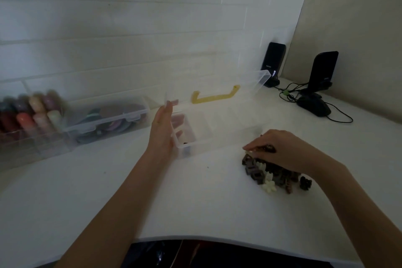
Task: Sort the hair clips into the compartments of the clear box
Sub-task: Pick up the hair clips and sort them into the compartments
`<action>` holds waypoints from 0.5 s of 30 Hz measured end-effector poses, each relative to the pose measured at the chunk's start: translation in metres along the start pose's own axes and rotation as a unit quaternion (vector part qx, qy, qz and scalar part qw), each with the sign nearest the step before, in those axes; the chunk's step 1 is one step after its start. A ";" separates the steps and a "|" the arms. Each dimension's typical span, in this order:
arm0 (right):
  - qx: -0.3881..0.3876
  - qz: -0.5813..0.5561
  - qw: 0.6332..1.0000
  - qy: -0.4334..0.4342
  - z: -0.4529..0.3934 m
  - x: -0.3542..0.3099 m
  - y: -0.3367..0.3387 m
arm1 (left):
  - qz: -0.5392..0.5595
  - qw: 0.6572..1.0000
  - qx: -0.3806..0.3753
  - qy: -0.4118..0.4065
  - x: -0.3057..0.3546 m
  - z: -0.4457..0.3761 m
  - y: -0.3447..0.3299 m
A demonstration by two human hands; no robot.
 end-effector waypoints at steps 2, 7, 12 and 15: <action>-0.014 -0.009 1.000 -0.014 -0.002 0.003 -0.006 | -0.003 1.000 -0.008 -0.005 0.000 0.000 0.001; -0.033 -0.030 0.999 -0.018 -0.007 0.000 -0.017 | -0.006 1.000 -0.016 -0.002 -0.001 0.000 0.006; 0.008 -0.042 0.999 -0.004 -0.005 -0.001 -0.018 | 0.006 1.000 0.004 -0.013 -0.003 -0.004 0.006; 0.062 -0.075 0.995 0.008 -0.003 0.001 -0.020 | 0.014 1.000 0.015 -0.017 -0.004 -0.006 0.007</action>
Point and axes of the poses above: each hand's wrist, its own z-axis away from the middle knuckle, its own y-axis out of the back of the hand, x = y × z, the point moved 2 cm from there along -z, towards the middle knuckle, and after that the axes turned 4 degrees about -z, right-handed, at the moved point
